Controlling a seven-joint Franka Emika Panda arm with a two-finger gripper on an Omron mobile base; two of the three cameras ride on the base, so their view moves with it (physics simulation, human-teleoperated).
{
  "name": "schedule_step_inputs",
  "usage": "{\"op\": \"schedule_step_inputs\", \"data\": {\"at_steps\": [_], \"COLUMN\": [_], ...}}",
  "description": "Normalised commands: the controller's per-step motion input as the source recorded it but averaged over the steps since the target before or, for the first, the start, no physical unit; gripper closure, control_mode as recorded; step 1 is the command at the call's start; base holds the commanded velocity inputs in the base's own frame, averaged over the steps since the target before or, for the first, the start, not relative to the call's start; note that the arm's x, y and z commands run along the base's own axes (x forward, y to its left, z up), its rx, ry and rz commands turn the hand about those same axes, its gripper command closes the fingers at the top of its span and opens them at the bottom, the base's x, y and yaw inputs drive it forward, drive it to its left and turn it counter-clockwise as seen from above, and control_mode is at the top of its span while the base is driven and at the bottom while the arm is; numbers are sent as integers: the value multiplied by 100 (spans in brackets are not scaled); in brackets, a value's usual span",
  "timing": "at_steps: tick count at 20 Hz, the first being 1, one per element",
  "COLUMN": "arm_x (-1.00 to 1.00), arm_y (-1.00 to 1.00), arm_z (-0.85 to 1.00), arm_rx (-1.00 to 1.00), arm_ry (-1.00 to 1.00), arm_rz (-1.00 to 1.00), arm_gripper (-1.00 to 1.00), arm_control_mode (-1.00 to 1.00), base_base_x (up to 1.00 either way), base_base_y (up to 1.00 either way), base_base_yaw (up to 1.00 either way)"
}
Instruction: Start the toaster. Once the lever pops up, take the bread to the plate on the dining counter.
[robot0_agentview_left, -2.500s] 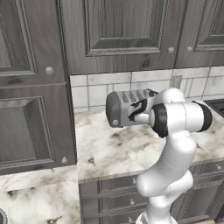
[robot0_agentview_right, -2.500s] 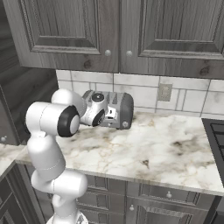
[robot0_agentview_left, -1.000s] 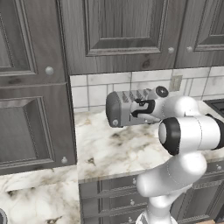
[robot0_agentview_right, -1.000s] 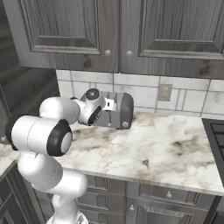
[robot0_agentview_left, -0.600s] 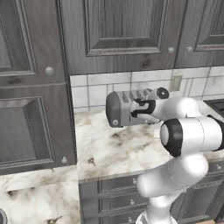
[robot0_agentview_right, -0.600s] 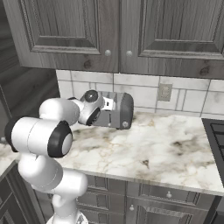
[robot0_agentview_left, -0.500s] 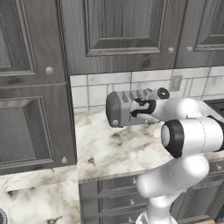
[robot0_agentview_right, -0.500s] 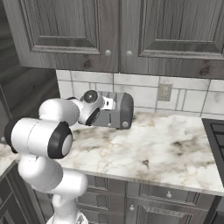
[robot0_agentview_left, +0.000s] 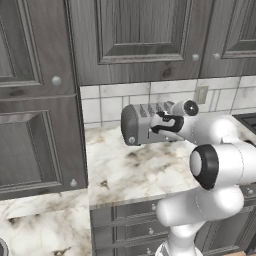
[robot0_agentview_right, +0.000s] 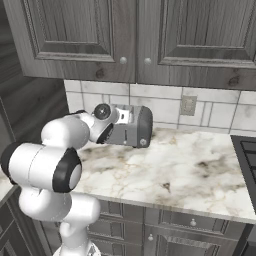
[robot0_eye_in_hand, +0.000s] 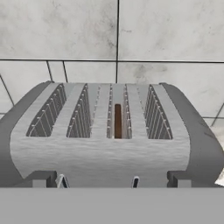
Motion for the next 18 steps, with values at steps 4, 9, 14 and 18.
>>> {"op": "schedule_step_inputs", "data": {"at_steps": [4, 9, 14, 18], "arm_x": [-1, 0, 0, 0], "arm_y": [-6, 0, 0, 0], "arm_z": [23, 13, 0, 0], "arm_rx": [0, 0, 0, 0], "arm_ry": [0, 0, 0, 0], "arm_rz": [-2, -2, 0, 0], "arm_gripper": [-100, -100, -100, -100], "arm_control_mode": [-100, -100, -100, -100], "base_base_x": [0, 0, 0, 0], "base_base_y": [0, 0, 0, 0], "base_base_yaw": [0, 0, 0, 0]}}
